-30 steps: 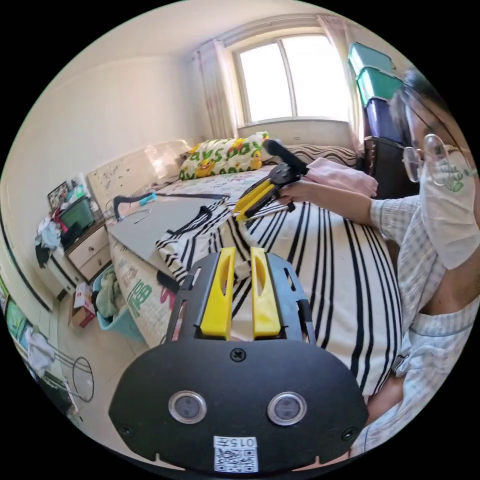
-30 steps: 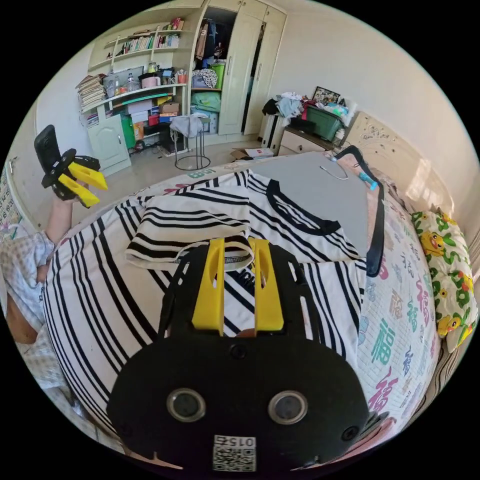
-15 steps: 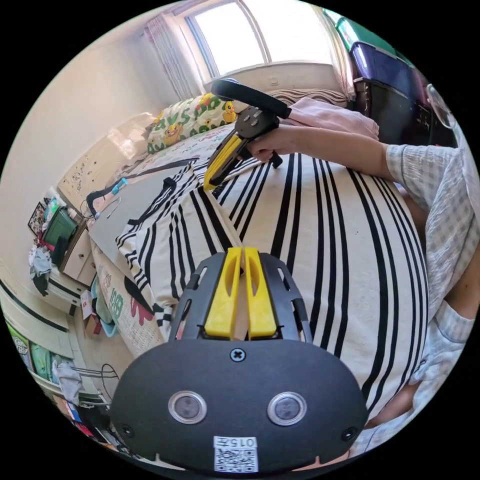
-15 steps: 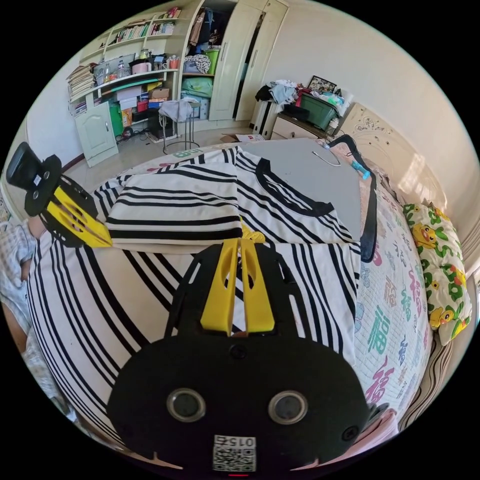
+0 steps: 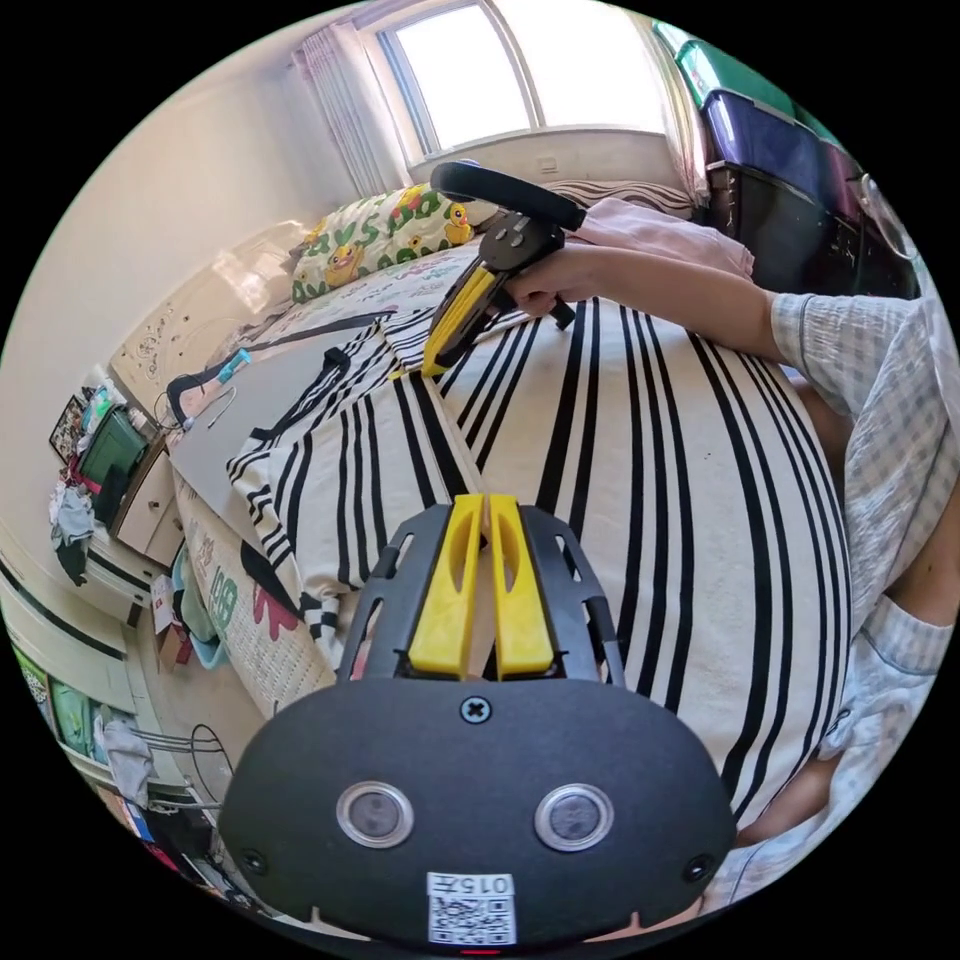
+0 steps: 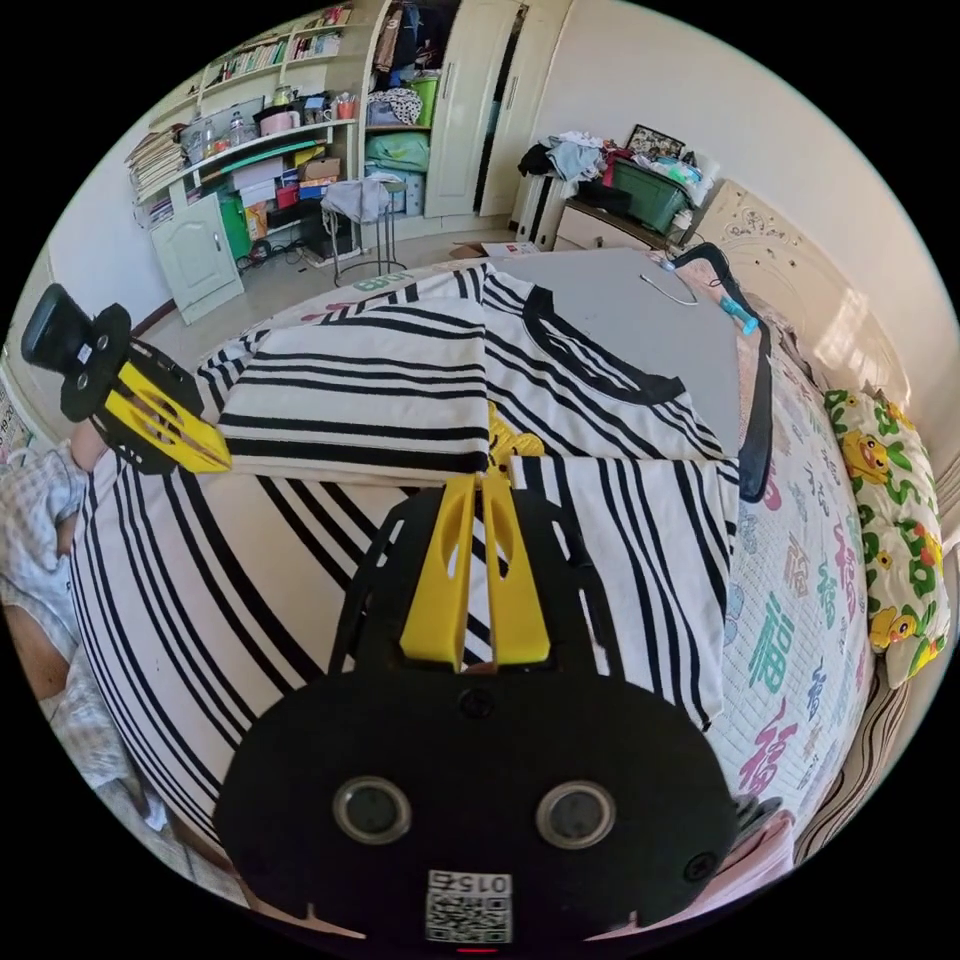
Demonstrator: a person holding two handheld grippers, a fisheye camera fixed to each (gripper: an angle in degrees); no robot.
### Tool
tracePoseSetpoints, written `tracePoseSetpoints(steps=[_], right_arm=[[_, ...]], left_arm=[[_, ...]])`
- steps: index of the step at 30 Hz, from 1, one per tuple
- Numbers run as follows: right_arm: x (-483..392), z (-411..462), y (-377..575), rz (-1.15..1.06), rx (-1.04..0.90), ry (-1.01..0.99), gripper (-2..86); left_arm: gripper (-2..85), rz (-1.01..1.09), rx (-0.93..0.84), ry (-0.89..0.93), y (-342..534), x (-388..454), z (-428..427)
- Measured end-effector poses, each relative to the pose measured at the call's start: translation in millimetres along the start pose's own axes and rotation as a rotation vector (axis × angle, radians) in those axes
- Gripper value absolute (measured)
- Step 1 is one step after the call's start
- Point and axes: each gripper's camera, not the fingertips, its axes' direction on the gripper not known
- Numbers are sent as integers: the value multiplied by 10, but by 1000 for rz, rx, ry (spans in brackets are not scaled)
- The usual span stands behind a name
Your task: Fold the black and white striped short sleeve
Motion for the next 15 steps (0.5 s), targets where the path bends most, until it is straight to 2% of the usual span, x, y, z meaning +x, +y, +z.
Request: tracePoseSetpoints(steps=[3,5,9,11,15], right_arm=[[188,-228,-126,57,6,-47,8],[332,-512,-198,88,64,-50,15],[818,-971,-366,190,195,53,37],[1142,-973,-469,298,223,71,52],[1809,-678,-777,476,195,15,104]], left_arm=[[8,-24,38,89,173,-226,-120],[11,-51,131,182,366,-523,-382],[22,-247,196,66,454,-1276,-533],[34,-423,202,-11,416,-1946,-374],[62,-634,152,30,377,-2863,89]])
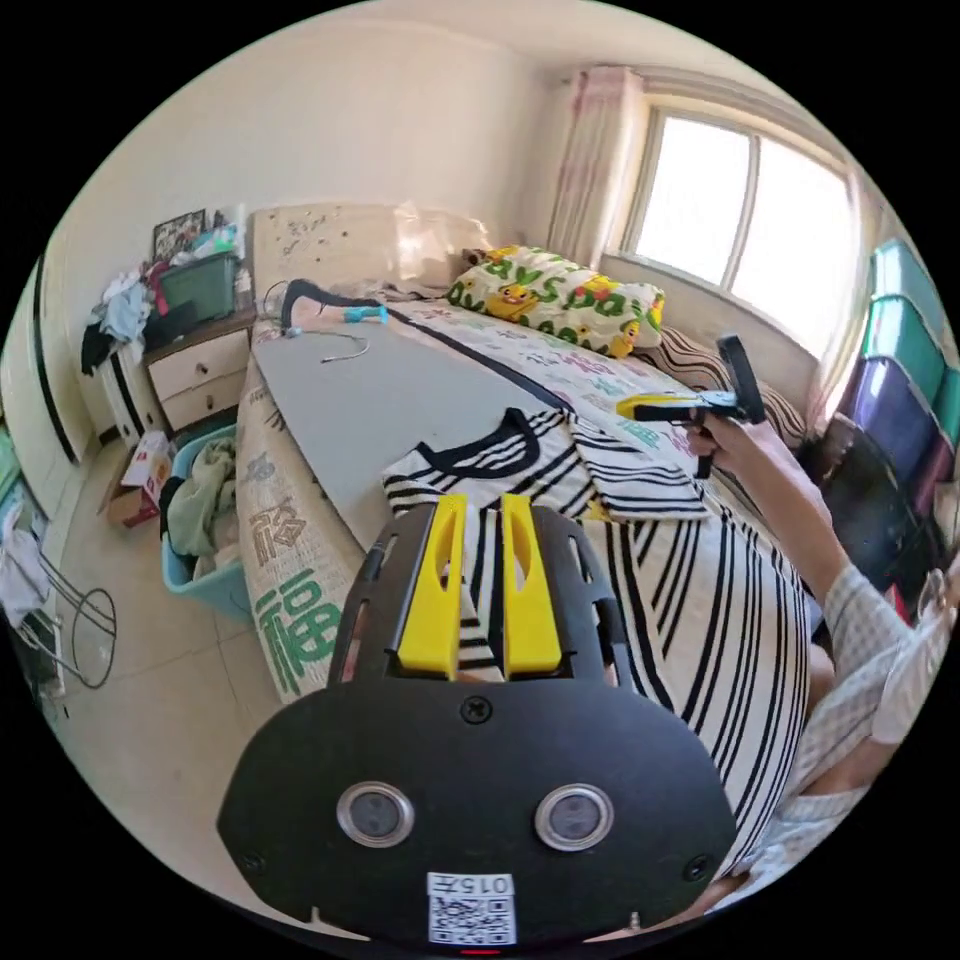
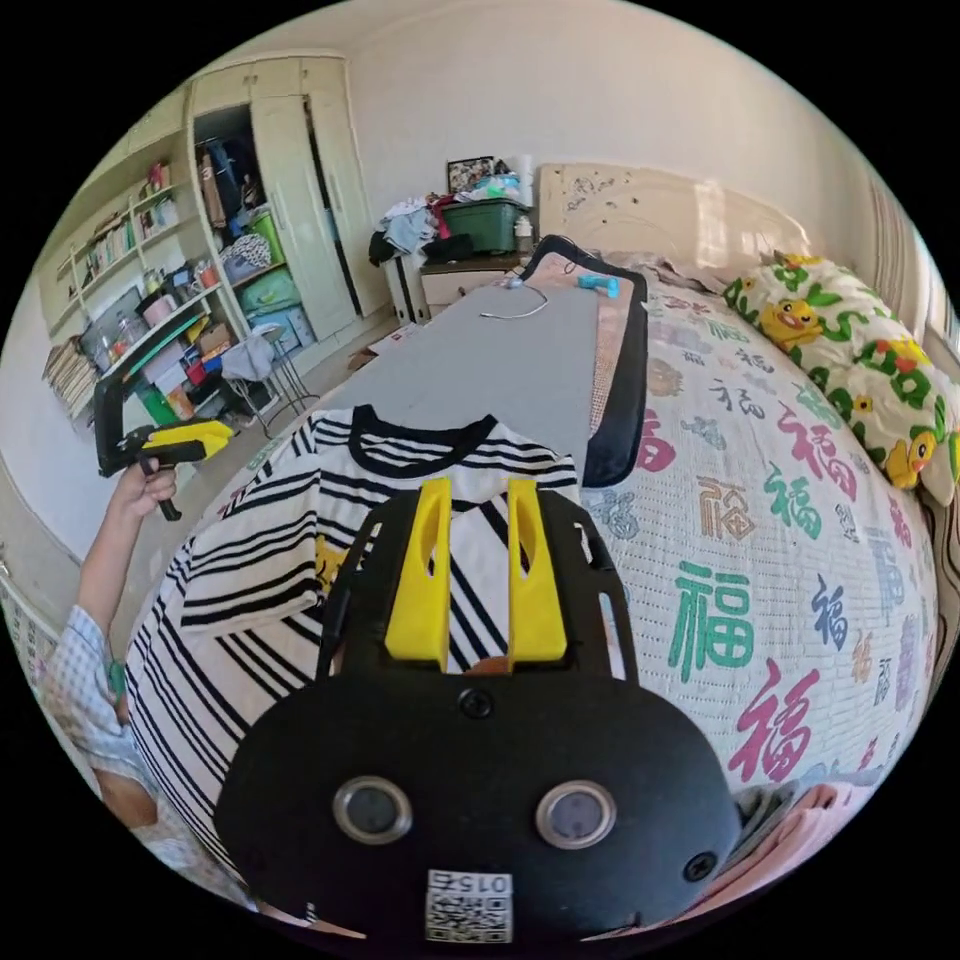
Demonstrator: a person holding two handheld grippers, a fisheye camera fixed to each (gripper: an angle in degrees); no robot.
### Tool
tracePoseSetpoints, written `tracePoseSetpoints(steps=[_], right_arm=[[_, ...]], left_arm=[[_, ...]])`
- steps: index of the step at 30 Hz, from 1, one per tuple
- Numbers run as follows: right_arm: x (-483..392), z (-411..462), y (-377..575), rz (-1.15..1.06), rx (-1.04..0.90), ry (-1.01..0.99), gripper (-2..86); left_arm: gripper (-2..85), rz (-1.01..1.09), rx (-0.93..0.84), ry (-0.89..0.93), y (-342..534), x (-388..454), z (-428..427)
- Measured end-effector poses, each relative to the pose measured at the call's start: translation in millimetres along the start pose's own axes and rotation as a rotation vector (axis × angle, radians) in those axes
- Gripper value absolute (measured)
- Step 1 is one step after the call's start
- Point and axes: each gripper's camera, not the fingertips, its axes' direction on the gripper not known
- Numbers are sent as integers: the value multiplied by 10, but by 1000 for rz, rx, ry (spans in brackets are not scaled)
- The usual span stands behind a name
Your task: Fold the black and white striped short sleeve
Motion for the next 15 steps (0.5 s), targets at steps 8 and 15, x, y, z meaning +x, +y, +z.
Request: tracePoseSetpoints(steps=[8,15], right_arm=[[92,592,-638,21,-94,175,118],[110,904,-791,7,-216,153,95]], left_arm=[[94,-96,-126,-98,-493,-664,826],[67,-34,-265,-124,-579,-704,1097]])
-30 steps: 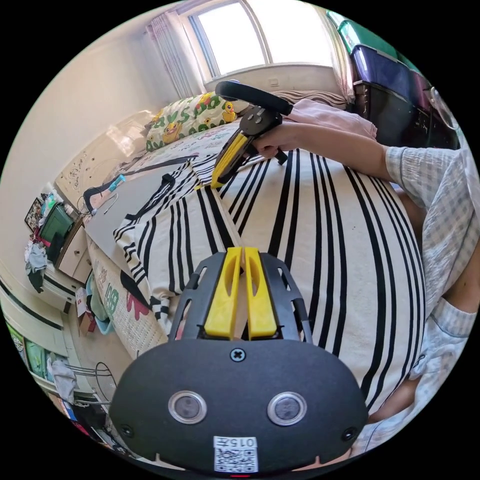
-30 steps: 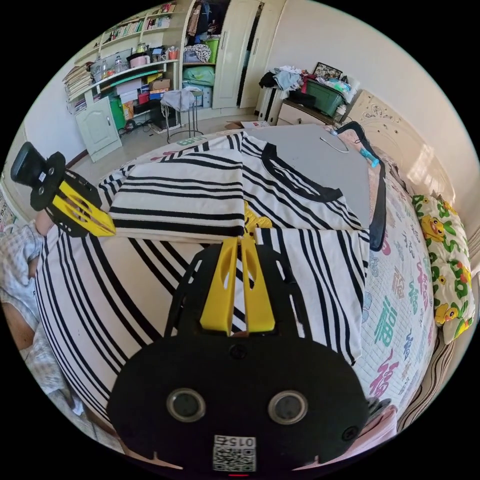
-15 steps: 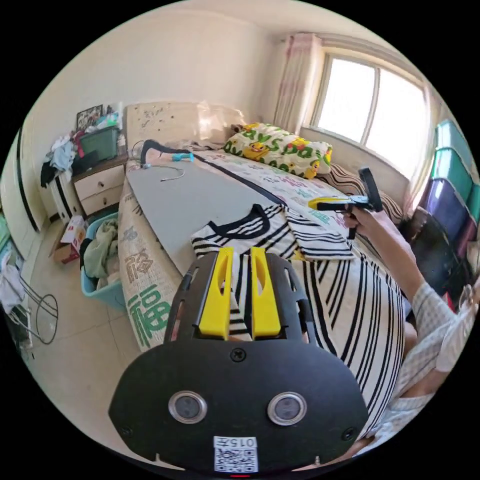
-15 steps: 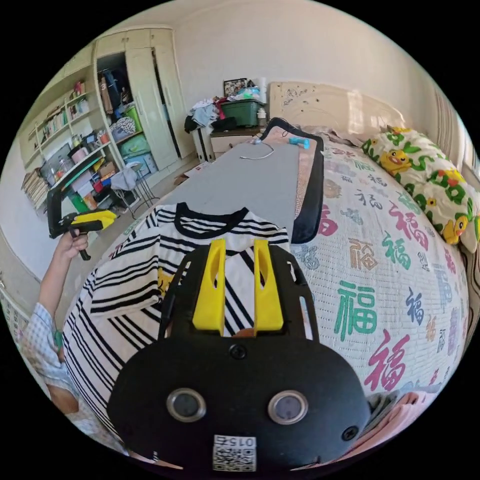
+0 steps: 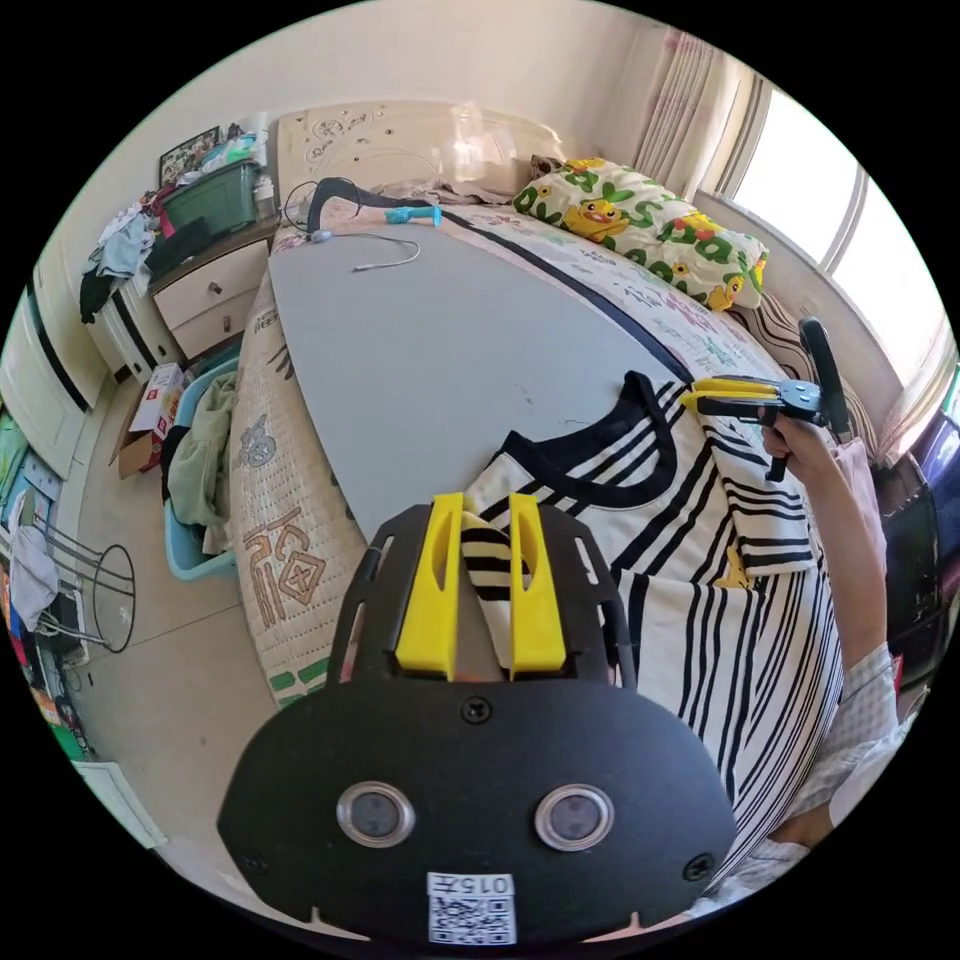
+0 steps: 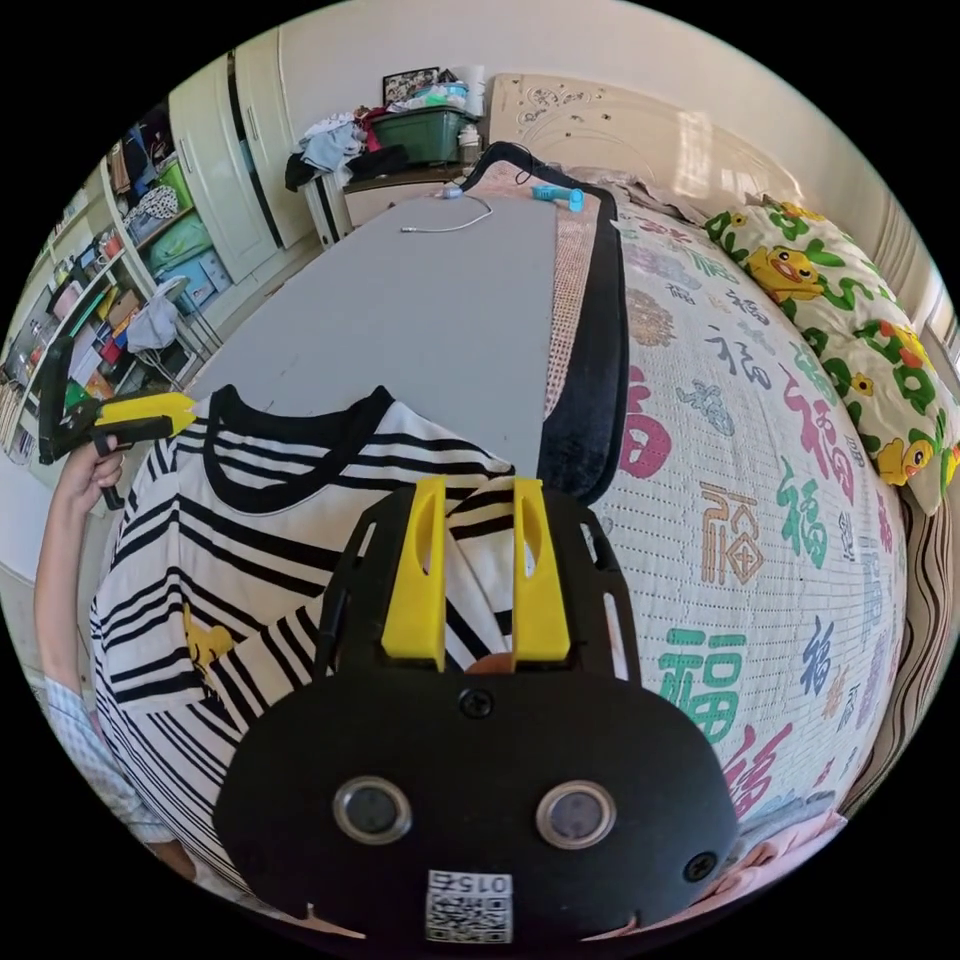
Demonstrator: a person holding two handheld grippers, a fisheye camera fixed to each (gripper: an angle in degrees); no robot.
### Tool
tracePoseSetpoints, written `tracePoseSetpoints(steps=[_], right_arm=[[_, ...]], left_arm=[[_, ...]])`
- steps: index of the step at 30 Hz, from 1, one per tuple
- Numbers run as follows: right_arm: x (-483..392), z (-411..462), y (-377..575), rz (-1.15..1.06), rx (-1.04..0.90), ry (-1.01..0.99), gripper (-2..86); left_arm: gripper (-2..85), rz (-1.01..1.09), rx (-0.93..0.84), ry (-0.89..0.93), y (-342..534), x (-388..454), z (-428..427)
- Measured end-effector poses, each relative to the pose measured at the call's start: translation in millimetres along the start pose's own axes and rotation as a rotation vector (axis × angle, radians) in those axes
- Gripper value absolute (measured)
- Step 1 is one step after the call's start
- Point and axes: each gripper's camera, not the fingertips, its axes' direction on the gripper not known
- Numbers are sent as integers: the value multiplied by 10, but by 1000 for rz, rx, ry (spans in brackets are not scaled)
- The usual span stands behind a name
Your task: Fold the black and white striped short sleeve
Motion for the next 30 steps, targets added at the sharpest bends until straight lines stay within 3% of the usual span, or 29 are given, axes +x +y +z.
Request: tracePoseSetpoints(steps=[6,11,14,18,21,23,26,30], right_arm=[[15,-274,247,-31,73,-28,28],[-107,-1024,766,-100,222,-23,16],[-168,-1697,1449,-164,318,-48,12],[-214,-2620,3144,-265,447,-206,11],[-198,-2885,4571,-335,456,-322,12],[-177,-2778,5260,-354,386,-407,15],[-87,-2347,5955,-270,240,-406,23],[247,-2245,6479,-181,266,-507,25]], left_arm=[[12,30,67,-44,56,154,-233],[3,71,282,-43,354,589,-1138],[1,138,395,-10,817,1028,-1811],[1,328,507,48,1931,1824,-2556],[2,530,487,171,3051,2469,-2867],[3,653,379,274,3733,2921,-2734],[2,729,177,227,4142,3396,-2354],[0,681,265,252,4277,3472,-2696]])
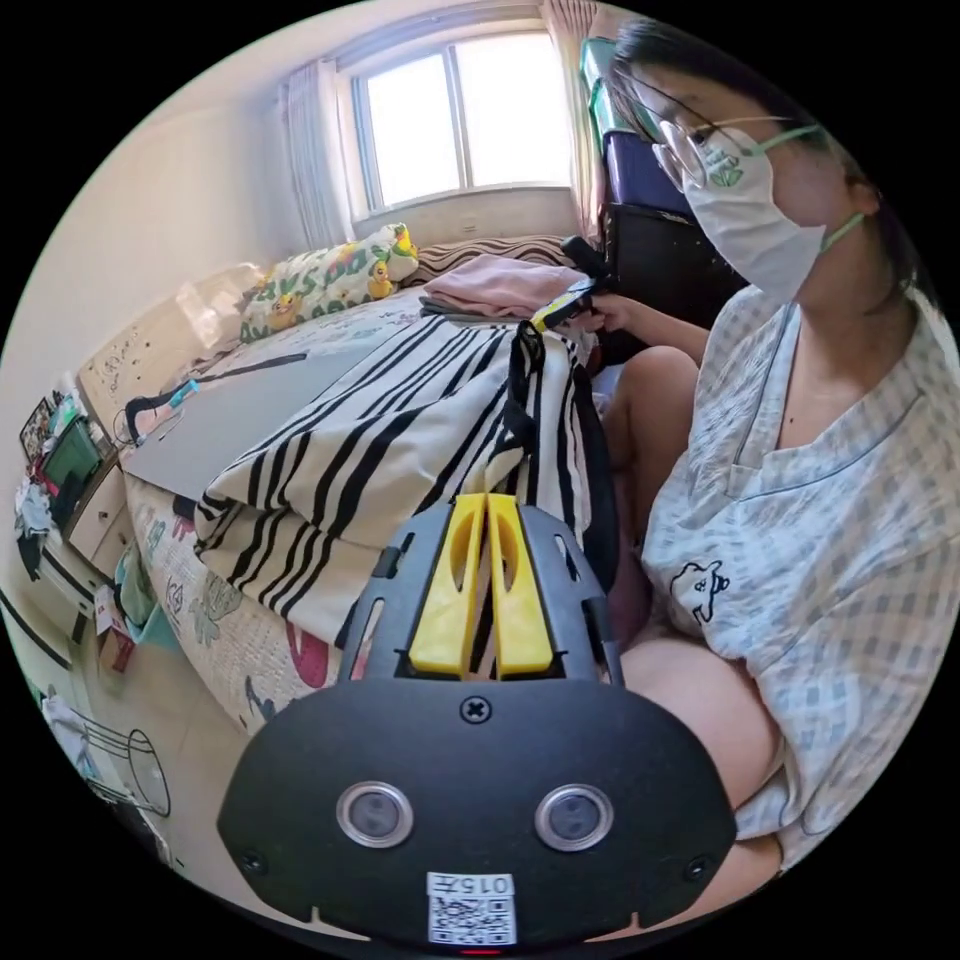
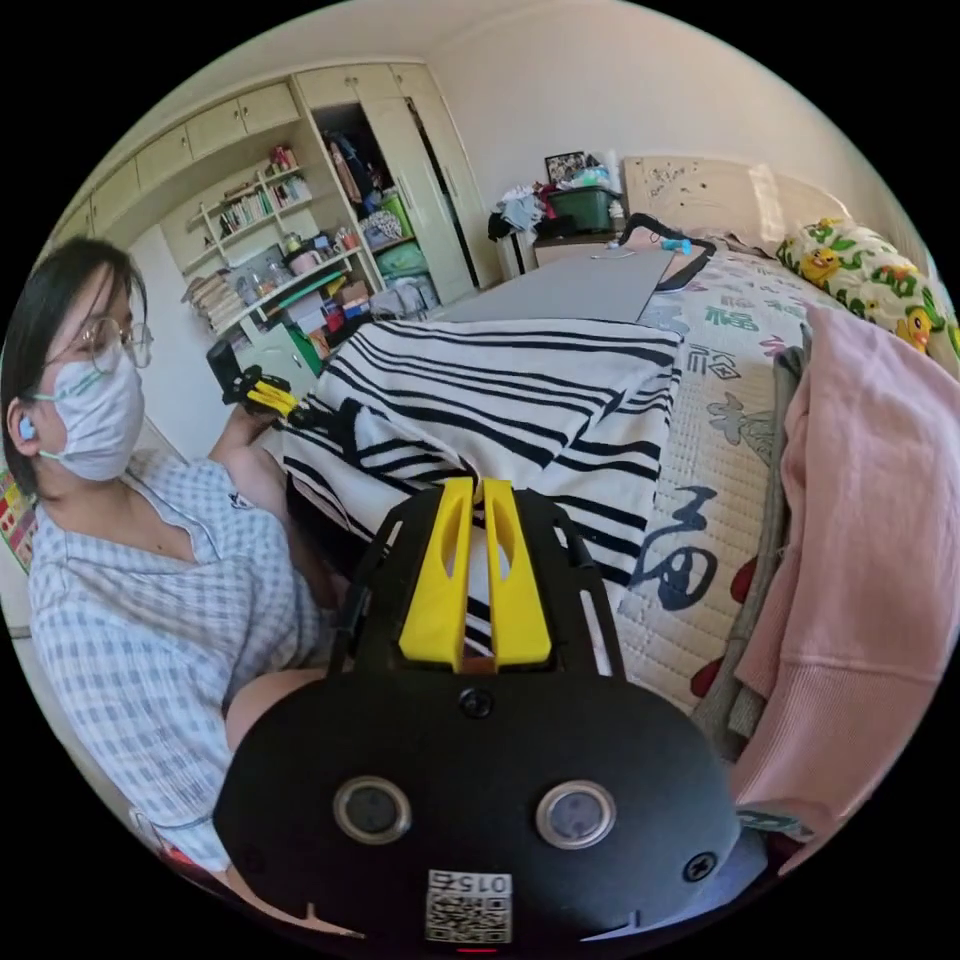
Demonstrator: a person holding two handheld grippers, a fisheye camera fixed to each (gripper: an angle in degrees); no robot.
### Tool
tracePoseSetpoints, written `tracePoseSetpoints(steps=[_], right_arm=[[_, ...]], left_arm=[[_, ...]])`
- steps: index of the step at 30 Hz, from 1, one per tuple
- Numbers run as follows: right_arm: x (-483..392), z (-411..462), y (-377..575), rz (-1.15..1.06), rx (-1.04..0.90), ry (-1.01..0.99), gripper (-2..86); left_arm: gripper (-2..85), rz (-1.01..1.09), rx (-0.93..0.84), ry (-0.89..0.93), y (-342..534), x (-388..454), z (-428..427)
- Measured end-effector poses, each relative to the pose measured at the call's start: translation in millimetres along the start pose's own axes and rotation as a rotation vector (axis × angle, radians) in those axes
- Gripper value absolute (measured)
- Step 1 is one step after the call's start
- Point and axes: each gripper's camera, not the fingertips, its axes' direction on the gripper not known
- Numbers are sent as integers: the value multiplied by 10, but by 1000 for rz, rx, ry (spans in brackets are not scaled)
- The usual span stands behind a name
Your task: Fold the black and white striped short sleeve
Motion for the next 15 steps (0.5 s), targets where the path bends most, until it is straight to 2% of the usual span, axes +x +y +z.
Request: tracePoseSetpoints(steps=[6,8,11,13,15], right_arm=[[-328,-307,234,-104,28,191,62],[-471,-315,231,-168,42,160,72],[-741,28,246,-315,-88,69,97],[-879,377,373,-394,-176,-14,116],[-902,588,551,-421,-188,-12,117]], left_arm=[[10,36,11,-117,-416,369,-392],[21,102,-42,-109,-712,482,-322],[40,224,-159,-65,-980,591,-12],[51,233,-194,-31,-1054,582,165],[56,207,-205,-42,-1047,553,308]])
